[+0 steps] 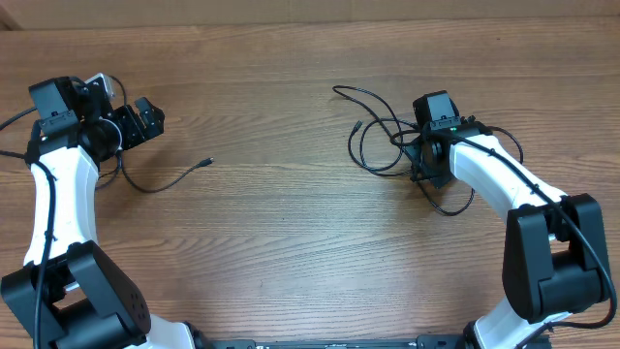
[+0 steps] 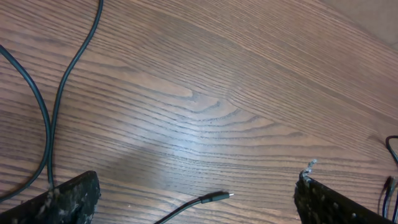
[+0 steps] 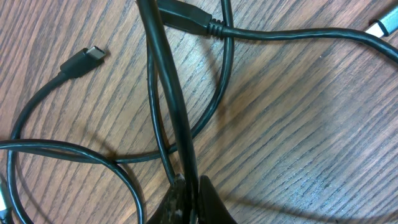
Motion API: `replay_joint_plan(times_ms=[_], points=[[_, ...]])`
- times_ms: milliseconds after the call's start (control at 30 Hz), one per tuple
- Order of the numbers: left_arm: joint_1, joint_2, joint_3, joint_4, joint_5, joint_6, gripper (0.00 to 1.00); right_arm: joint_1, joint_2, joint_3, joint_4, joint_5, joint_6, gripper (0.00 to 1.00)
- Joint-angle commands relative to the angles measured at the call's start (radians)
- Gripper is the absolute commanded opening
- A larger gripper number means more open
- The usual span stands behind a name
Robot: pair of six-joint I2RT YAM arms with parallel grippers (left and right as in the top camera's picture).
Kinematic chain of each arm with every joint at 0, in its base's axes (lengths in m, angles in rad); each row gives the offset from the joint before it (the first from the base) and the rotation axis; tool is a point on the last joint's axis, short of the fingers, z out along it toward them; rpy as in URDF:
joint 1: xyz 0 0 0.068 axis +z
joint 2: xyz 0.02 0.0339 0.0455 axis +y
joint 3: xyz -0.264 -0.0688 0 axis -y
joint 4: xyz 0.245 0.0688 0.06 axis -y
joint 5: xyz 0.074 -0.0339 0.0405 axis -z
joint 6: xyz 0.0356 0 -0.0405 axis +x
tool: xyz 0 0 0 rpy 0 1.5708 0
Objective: Untangle cables
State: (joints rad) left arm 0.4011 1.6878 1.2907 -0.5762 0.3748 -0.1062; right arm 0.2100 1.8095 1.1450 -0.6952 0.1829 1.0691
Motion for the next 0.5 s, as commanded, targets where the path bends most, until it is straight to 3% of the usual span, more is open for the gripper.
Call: replay_joint_plan(times_ms=[0,467], points=[[-0.002,0.006,0.002,0.001,0.01,-0.014,1.0,-0.003,0.004,-0.007,0.002,0.006,-0.002,0.04],[-0.002,0.006,0.002,0.001,0.01,-0.014,1.0,-0.003,0.004,-0.007,-0.002,-0.002,-0.004,0.04]])
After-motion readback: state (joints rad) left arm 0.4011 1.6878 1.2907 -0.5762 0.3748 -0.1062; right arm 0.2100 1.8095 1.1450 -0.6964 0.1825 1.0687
